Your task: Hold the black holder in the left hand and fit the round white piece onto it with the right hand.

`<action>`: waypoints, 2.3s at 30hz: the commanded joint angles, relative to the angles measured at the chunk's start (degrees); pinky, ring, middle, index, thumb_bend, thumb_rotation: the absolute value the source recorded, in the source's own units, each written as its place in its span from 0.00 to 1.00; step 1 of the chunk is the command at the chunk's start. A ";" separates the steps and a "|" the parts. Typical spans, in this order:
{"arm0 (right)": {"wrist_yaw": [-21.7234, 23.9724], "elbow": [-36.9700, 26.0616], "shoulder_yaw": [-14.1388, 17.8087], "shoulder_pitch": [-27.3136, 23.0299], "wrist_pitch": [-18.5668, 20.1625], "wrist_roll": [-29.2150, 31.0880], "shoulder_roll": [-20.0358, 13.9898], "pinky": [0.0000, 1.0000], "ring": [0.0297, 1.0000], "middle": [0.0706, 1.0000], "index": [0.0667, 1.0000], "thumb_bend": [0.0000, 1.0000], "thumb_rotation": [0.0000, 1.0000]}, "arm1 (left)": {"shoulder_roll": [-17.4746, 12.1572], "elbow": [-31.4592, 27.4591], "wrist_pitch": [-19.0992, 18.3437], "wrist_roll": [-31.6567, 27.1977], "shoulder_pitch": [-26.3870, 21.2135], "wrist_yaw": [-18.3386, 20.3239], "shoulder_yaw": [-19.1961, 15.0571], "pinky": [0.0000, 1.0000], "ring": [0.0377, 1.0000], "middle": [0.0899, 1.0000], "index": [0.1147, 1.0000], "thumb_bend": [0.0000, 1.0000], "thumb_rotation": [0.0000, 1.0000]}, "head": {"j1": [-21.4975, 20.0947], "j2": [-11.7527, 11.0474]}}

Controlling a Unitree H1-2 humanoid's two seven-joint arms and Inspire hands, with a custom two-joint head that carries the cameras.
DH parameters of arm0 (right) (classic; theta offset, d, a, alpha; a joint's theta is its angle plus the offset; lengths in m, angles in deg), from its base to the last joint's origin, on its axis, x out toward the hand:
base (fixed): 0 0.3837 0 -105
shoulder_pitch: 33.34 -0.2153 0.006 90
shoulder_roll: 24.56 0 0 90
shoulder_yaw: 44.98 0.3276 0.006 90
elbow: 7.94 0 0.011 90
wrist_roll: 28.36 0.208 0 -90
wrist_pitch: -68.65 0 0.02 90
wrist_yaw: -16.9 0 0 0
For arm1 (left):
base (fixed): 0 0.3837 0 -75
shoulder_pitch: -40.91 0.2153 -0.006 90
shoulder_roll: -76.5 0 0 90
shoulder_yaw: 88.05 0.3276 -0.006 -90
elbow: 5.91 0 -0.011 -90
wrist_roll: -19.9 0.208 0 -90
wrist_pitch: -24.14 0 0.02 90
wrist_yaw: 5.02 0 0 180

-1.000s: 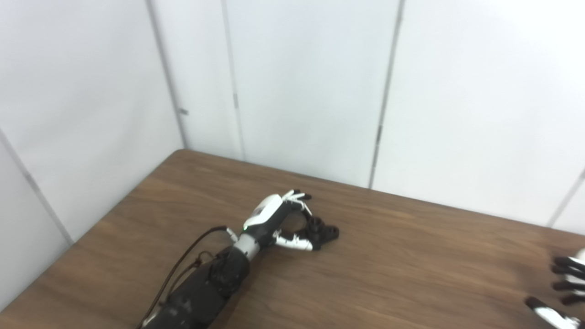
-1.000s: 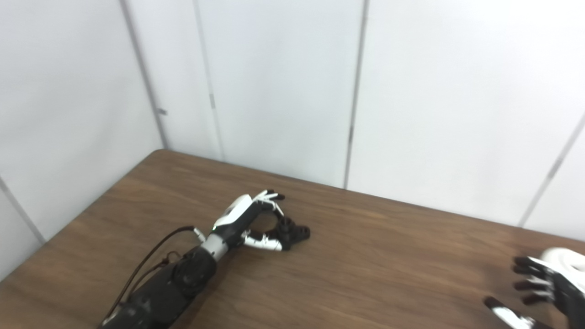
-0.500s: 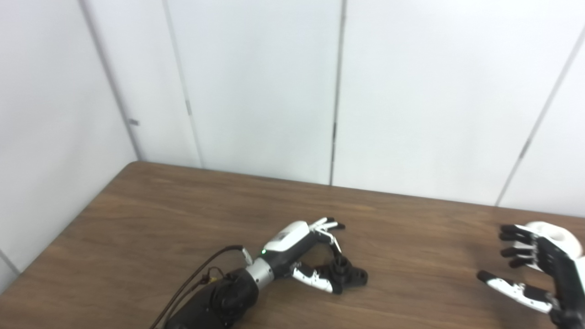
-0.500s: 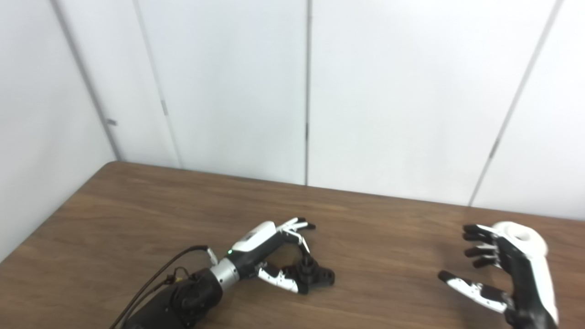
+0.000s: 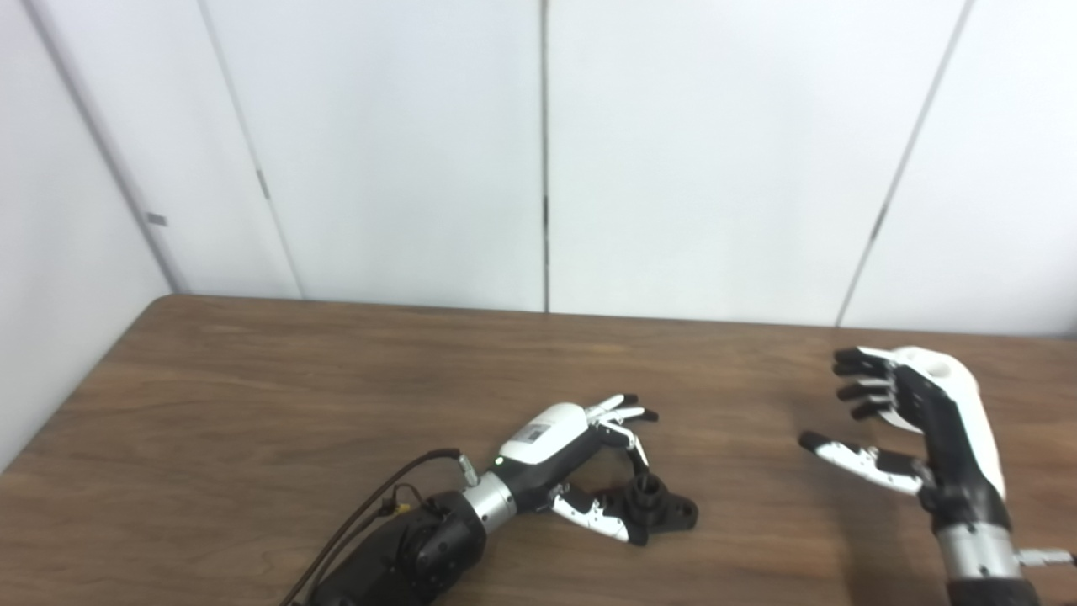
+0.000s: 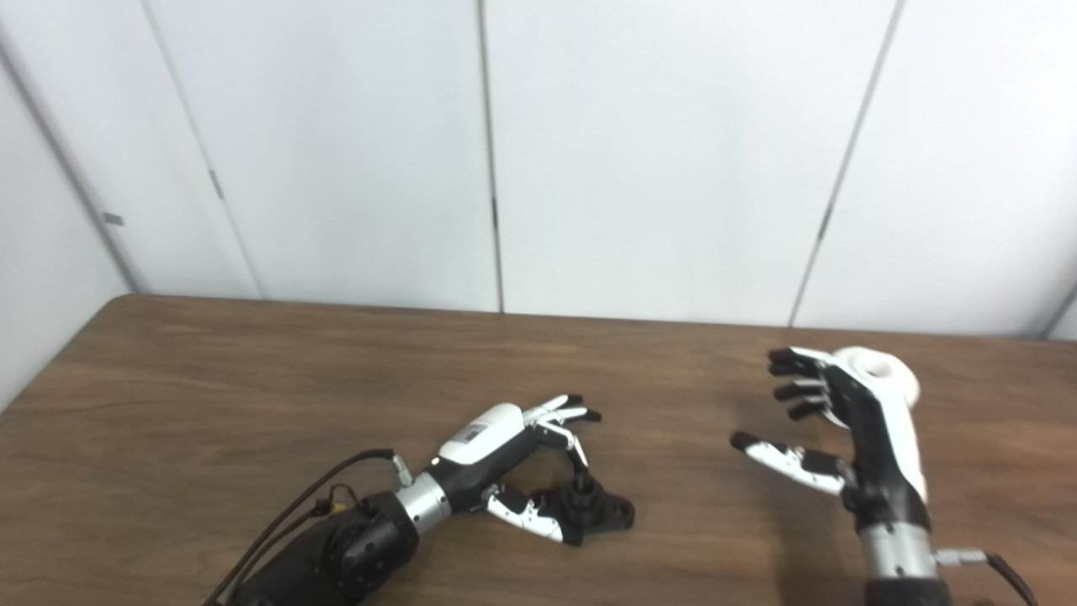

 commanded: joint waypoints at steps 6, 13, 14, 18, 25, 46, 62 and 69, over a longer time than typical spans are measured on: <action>-0.44 -3.54 0.06 -2.55 0.21 -0.73 -0.18 0.49 0.58 0.65 0.67 0.59 0.12 | -1.01 4.90 -2.68 7.32 1.79 -0.31 2.83 0.96 0.99 0.90 0.42 0.52 0.07 | -2.82 0.43; 0.66 -4.65 -0.05 -4.84 0.31 -2.35 -2.31 0.50 0.58 0.65 0.67 0.61 0.14 | -1.83 6.33 -1.70 6.92 1.66 -0.75 2.08 0.96 0.99 0.90 0.42 0.52 0.08 | -9.06 -0.99; 0.98 -4.69 0.03 -5.41 0.19 -2.40 -2.91 0.50 0.58 0.64 0.67 0.60 0.14 | -2.07 6.50 -1.46 6.99 1.65 -0.89 2.06 0.96 0.99 0.90 0.42 0.52 0.08 | -9.79 -1.20; 2.57 -5.02 -0.25 -7.95 0.89 -5.39 -6.50 0.50 0.58 0.63 0.68 0.61 0.15 | -3.23 6.65 -0.67 6.82 1.75 -0.57 1.79 0.93 0.98 0.90 0.42 0.52 0.08 | -14.55 -2.18; 13.90 -8.73 -3.95 -14.57 10.55 -20.00 -18.70 0.59 0.68 0.72 0.70 0.75 0.19 | -5.12 9.35 2.39 5.93 1.86 -2.63 1.96 0.92 0.98 0.89 0.42 0.52 0.07 | -22.75 -5.37; 45.74 0.42 -15.95 -29.98 26.29 -39.69 -29.24 0.93 1.00 1.00 0.89 1.00 0.36 | -8.99 14.42 2.57 -0.90 0.56 -8.86 11.25 0.94 0.98 0.90 0.42 0.52 0.07 | -28.79 -9.73; 41.81 11.58 -19.50 -32.26 26.62 -39.83 -25.05 0.97 1.00 0.99 0.94 1.00 0.44 | -9.14 12.90 2.57 -0.98 1.25 -8.51 11.37 0.94 0.98 0.90 0.42 0.52 0.07 | -27.85 -8.93; 38.52 16.86 -21.26 -33.20 25.29 -39.54 -23.34 0.90 0.99 0.98 0.93 1.00 0.40 | -9.00 13.03 2.56 -1.68 1.10 -8.25 11.57 0.93 0.98 0.90 0.42 0.52 0.07 | -27.28 -8.83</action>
